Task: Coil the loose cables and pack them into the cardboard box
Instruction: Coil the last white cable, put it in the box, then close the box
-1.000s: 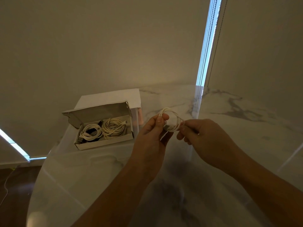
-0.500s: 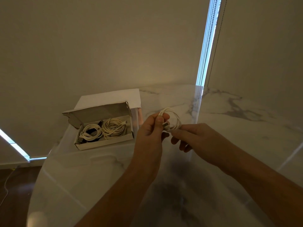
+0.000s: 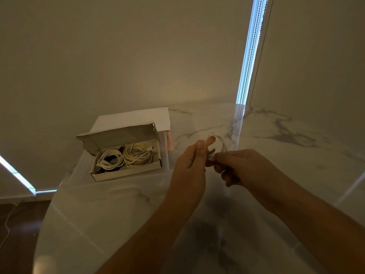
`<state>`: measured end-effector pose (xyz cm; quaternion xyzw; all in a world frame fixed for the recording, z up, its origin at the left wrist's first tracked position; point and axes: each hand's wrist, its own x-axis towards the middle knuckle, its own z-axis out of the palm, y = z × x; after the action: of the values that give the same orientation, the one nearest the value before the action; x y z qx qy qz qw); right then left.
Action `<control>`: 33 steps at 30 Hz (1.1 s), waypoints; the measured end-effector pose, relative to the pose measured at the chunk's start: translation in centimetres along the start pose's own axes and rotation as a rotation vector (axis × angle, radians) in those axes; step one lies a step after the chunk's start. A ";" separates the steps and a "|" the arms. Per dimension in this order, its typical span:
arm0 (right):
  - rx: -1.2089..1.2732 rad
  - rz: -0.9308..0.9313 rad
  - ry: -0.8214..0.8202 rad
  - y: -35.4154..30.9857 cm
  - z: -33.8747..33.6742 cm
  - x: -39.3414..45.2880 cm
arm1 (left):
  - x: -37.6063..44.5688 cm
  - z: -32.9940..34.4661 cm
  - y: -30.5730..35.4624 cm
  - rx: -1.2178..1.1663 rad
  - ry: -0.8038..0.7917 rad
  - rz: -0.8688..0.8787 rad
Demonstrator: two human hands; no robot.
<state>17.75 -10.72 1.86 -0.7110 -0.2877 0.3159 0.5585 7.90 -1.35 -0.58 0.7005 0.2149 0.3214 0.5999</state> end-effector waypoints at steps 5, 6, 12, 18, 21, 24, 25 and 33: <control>-0.022 -0.009 0.084 0.4 0.2 0.3 | 0.3 0.1 -0.4 0.286 -0.030 0.132; -0.015 -0.010 0.084 0.4 0.2 0.3 | 0.5 0.0 -0.5 0.338 -0.008 0.143; -0.014 -0.007 0.031 0.6 0.3 0.4 | 0.5 -0.5 -1.3 0.316 0.095 0.150; -0.086 -0.015 -0.012 0.9 0.3 0.6 | 0.6 -0.8 -1.1 0.242 0.159 0.108; -0.222 -0.134 0.050 1.0 0.2 0.7 | 0.6 -1.0 -0.9 0.172 0.189 0.114; -0.250 -0.243 0.141 1.0 0.1 0.7 | 0.7 -1.2 -0.8 0.110 0.180 0.104; -0.236 -0.252 0.150 1.0 0.1 0.7 | 0.7 -1.3 -0.8 0.095 0.174 0.104; -0.149 -0.266 0.133 0.4 0.9 0.5 | 1.1 -2.6 -0.1 0.045 0.219 0.114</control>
<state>17.39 -9.81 1.23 -0.7253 -0.3643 0.1690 0.5592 6.81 1.25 -0.33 0.6854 0.2463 0.4247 0.5378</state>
